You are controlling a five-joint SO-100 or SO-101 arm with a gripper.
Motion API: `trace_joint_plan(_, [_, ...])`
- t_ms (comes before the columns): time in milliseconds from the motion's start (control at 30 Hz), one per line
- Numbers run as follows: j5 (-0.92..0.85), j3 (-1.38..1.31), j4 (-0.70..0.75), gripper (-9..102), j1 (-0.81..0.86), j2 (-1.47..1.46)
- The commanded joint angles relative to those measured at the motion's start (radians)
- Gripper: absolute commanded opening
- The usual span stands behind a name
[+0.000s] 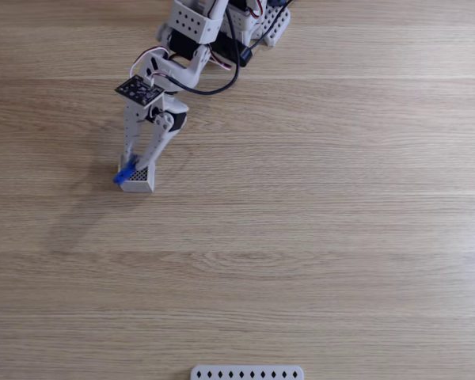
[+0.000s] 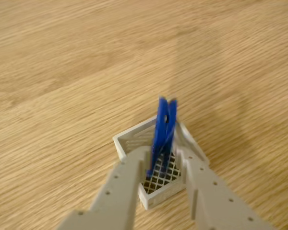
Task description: Grasp a peg and put it in the crate.
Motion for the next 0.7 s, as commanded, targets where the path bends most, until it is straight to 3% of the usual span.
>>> trace_joint_plan(0, [0.006, -0.017, -0.008, 17, -0.014, 0.094])
trace_joint_plan(233, [0.006, -0.023, 0.006, 17, -0.012, 0.097])
trace_joint_plan(400, [0.040, -0.011, 0.012, -4, -0.040, 0.207])
trace_joint_plan(533, [0.199, 0.029, 0.080, 1, -0.149, 0.416])
trace_joint_plan(667, [0.436, 0.120, 0.259, -1, -0.345, 0.719])
